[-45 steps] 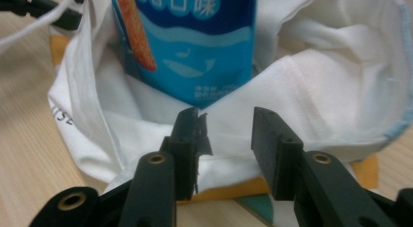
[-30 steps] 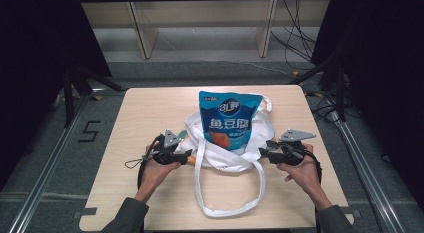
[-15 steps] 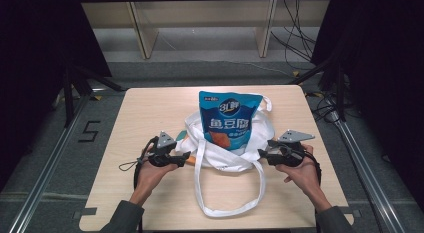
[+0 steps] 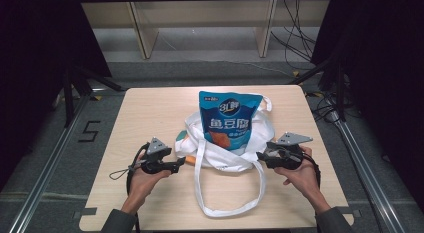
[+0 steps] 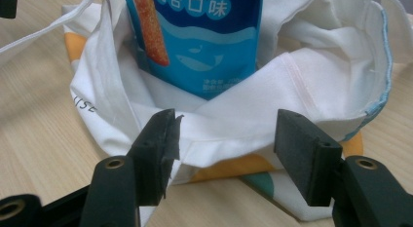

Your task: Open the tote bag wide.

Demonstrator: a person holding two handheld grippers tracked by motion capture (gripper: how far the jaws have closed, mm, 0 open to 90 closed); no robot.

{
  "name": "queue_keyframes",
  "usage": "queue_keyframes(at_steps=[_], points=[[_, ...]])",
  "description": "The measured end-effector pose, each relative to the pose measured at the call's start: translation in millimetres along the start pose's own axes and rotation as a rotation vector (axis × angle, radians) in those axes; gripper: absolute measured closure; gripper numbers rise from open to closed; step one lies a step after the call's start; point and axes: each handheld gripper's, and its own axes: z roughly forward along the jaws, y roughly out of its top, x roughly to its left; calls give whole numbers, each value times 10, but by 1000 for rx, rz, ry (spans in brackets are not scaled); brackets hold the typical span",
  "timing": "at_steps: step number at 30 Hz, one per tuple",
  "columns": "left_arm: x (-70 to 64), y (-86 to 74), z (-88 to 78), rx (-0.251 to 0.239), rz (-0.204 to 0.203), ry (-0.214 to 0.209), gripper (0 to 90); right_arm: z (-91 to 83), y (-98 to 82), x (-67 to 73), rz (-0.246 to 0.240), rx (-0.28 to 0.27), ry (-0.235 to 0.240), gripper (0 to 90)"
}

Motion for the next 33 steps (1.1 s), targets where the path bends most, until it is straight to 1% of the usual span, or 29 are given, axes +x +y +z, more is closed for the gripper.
queue_keyframes(at_steps=[1, 2, 3, 5, 6, 9, 10, 11, 12, 13, 14, 15, 16, 17, 18, 19, 20, 22, 23, 24, 25, 26, 27, 28, 29, 30, 31, 32, 33], points=[[-6, -23, 6, -1, -4, -1, 331, -11, -4, 30, 35, 24, 6, 421], [-12, -43, 9, 4, -6, 0, 331, -13, -4, 32, 26, 33, 12, 421], [-19, -63, 0, 12, 0, 2, 331, 0, -6, 22, 4, 22, 10, 420], [-31, -87, -12, 15, 14, 2, 329, -2, -8, 26, -6, 16, 4, 418], [-57, -109, -15, 5, 4, 0, 328, -11, -11, 32, -7, 22, 5, 418], [-102, -142, -27, 17, 31, -15, 313, -33, -24, 51, -12, 19, -1, 414], [-119, -145, -34, 27, 45, -22, 312, -43, -32, 76, 13, 24, 0, 413], [-140, -155, -33, 18, 47, -20, 306, -58, -35, 72, 11, 32, 3, 412], [-154, -157, -47, 24, 65, -16, 298, -73, -45, 99, 36, 37, 2, 411], [-162, -163, -48, 22, 66, -22, 294, -85, -54, 91, 30, 36, 4, 409], [-193, -181, -36, 10, 43, -25, 289, -90, -59, 69, 9, 26, -3, 407], [-194, -184, -51, 35, 64, -36, 285, -103, -72, 64, 10, 30, -3, 406], [-211, -195, -42, 24, 65, -37, 280, -115, -83, 59, 14, 32, 2, 405], [-217, -199, -48, 31, 72, -37, 271, -125, -99, 82, 41, 32, -5, 404], [-227, -204, -53, 33, 73, -37, 259, -131, -107, 63, 26, 28, -8, 403], [-242, -219, -47, 20, 67, -39, 241, -128, -118, 39, -9, 13, -13, 402], [-250, -231, -54, 22, 66, -41, 221, -157, -138, 77, 54, 36, -11, 401], [-280, -253, -60, 13, 28, -47, 169, -169, -166, 73, 45, 33, -17, 398], [-284, -259, -76, 10, 29, -54, 162, -180, -176, 85, 54, 38, -16, 397], [-297, -268, -85, -7, 27, -56, 160, -193, -185, 73, 40, 39, -14, 396], [-300, -274, -110, 6, 41, -57, 156, -203, -196, 71, 30, 32, -22, 394], [-325, -289, -105, -18, 24, -60, 156, -226, -209, 88, 43, 30, -23, 393], [-324, -295, -128, 2, 41, -58, 155, -243, -217, 87, 35, 25, -27, 392], [-350, -304, -126, -19, 24, -56, 149, -259, -227, 93, 42, 20, -24, 392], [-357, -306, -149, -7, 36, -59, 149, -268, -235, 84, 25, 6, -27, 391], [-360, -308, -166, 0, 60, -51, 149, -291, -245, 113, 53, 16, -22, 390], [-392, -322, -158, -25, 37, -62, 149, -306, -256, 106, 40, 5, -26, 388], [-396, -324, -187, -2, 63, -53, 150, -323, -267, 115, 46, 8, -18, 386], [-410, -333, -183, -18, 66, -56, 150, -339, -279, 126, 57, 6, -15, 386]])
